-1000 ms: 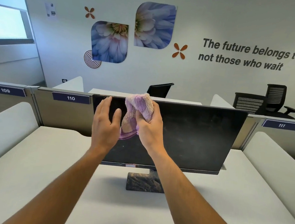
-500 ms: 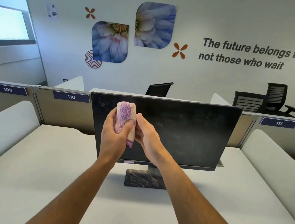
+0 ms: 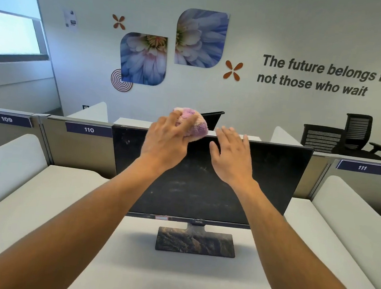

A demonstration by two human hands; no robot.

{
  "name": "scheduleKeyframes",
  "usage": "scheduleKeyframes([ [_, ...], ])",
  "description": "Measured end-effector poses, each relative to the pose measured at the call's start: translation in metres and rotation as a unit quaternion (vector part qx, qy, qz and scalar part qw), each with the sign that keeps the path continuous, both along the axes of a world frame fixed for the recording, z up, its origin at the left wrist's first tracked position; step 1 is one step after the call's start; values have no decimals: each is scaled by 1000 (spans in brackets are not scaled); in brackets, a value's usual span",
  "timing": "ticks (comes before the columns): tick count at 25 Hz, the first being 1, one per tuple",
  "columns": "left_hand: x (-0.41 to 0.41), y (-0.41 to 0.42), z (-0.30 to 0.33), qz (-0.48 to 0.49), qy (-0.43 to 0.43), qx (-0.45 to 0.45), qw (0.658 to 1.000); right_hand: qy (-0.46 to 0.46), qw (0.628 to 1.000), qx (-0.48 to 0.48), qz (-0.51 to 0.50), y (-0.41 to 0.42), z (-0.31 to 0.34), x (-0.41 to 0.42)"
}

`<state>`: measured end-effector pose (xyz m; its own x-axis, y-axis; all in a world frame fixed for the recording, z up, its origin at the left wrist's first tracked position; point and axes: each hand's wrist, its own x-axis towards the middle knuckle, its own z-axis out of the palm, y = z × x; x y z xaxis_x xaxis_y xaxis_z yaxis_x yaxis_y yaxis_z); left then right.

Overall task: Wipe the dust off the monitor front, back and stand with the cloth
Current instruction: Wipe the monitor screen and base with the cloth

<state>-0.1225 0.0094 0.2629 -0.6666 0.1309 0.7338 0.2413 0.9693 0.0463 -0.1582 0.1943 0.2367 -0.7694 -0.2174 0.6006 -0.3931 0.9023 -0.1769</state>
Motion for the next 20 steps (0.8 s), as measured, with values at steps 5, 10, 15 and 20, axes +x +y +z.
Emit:
scheduleKeyframes([
  [5,-23,3,-6,37,-76,-22,996,39,999,23,-1,2,-17,-10],
  [10,-13,-42,-5,40,-86,5,995,54,998,16,-3,-2,-22,-14],
  [15,1,-103,-7,111,-86,35,989,55,998,32,-3,-2,-25,-14],
  [20,13,-135,-4,236,-51,190,952,52,998,33,-15,0,-24,-14],
])
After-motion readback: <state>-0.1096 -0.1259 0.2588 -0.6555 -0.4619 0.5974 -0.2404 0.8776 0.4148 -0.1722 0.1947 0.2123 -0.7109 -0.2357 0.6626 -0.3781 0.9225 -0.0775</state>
